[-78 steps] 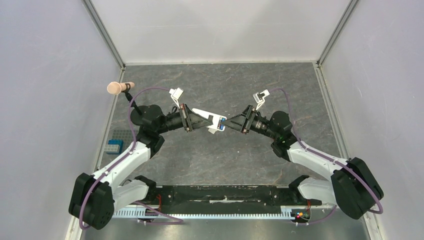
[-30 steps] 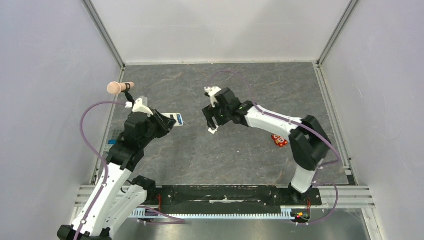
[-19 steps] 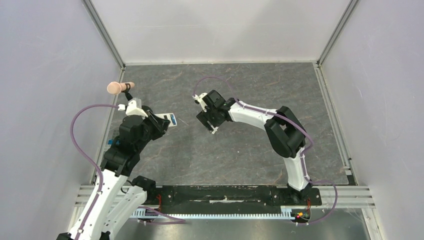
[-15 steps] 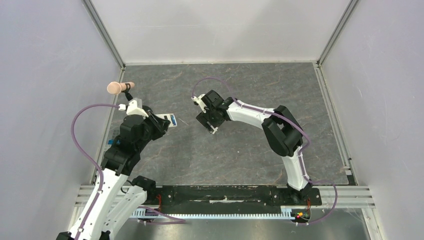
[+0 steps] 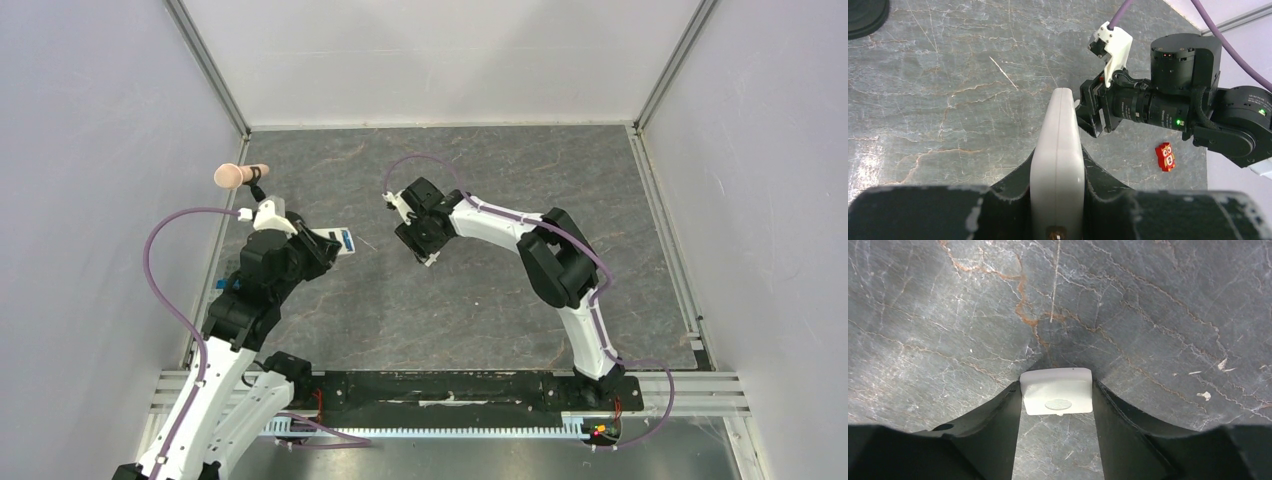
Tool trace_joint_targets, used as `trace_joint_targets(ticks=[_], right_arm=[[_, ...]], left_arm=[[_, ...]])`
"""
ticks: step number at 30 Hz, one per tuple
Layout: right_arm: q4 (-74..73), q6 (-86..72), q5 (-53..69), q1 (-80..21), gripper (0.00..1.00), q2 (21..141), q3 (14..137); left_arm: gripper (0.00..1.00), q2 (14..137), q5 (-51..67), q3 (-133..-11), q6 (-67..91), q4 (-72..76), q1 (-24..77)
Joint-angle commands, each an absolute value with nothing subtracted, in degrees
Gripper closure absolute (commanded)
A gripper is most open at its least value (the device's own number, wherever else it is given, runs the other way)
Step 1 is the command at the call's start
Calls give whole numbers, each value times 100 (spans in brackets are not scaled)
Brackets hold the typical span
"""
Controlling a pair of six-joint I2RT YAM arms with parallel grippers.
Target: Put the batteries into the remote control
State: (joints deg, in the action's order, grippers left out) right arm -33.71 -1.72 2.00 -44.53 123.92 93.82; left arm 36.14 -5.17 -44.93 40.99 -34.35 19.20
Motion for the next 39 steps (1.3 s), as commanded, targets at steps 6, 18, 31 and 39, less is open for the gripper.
trace_joint_targets(ticks=[6,18,31,39], right_arm=[[-3129,-1594,56,-4319,57,12052,8544],[-3048,-7201,-2572,-4158,64,9796,6381],[-5082,-10685,-2140,-4167,65,10551,7168],[-4831,-11038,-2051,-4170,43,10368,6786]], left_arm=[[98,3467,-295,-4339,3982,-3168,1898],[98,3562,-26,-4154,4016,-2619,1898],[98,3208,188,-3969,3987,-2352,1898],[98,3193,339,-3842,4111,-2214,1894]])
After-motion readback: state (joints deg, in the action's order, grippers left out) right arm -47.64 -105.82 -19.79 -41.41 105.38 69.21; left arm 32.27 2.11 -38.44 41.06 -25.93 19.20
